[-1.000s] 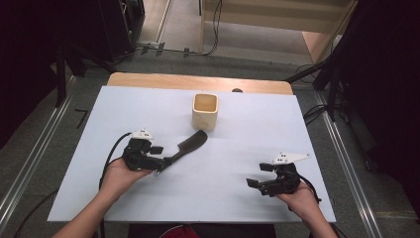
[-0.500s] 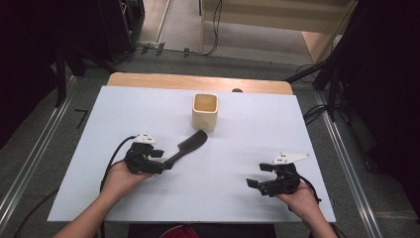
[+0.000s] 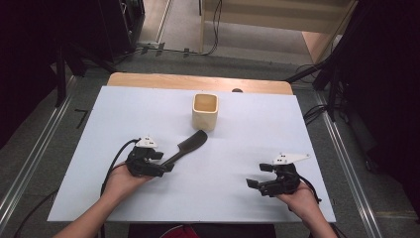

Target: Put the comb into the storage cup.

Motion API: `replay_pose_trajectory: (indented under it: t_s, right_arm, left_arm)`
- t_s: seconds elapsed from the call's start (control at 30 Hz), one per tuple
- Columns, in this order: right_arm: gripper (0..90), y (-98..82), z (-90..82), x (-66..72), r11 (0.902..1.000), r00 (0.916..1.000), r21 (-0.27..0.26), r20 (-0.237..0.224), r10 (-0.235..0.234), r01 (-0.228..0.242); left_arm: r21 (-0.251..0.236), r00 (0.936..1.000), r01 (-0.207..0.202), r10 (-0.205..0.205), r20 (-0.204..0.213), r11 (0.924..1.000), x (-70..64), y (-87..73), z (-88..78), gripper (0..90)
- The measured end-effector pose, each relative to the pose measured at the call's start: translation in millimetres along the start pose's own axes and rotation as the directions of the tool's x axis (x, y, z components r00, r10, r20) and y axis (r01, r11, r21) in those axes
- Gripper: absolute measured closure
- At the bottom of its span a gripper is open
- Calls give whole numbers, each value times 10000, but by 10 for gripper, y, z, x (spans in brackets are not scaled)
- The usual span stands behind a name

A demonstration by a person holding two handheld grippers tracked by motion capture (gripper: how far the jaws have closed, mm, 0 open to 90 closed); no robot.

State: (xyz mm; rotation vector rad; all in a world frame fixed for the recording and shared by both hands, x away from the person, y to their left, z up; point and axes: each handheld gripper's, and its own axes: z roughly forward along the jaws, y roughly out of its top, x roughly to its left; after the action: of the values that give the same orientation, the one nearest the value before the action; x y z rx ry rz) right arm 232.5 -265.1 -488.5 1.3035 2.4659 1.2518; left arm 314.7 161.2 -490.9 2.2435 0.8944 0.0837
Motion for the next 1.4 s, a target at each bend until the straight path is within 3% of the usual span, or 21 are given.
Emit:
replay_pose_trajectory:
  t_s: [0.27, 0.53, 0.67, 0.83, 1.2, 1.4]
  right_arm:
    - [133, 2, 4, 2, 10000, 10000, 12, 22, -18, 18]
    - [134, 5, 12, 7, 10000, 10000, 26, -7, 14, -14]
    - [133, 3, 14, 5, 10000, 10000, 1, -7, 1, -1]
    - [133, 3, 20, 5, 10000, 10000, 52, 16, 4, -4]
    - [134, 1, 15, -3, 10000, 10000, 59, 65, 20, -20]
    - [134, 2, 17, -1, 10000, 10000, 45, 48, 3, -3]
  left_arm:
    - [88, 9998, 116, -114, -150, 9999, 20, -25, 21, 347]
    - [-113, 9980, -433, 427, -477, 9990, -40, -84, 44, 349]
    - [-215, 9980, -318, 306, -553, 9993, -49, -90, 50, 354]
    - [-318, 9960, -463, 437, -777, 9984, -71, -113, 53, 389]
    - [-548, 9938, -592, 536, -975, 9967, -107, -152, 60, 591]
    - [-531, 9956, -463, 417, -842, 9975, -95, -146, 59, 704]
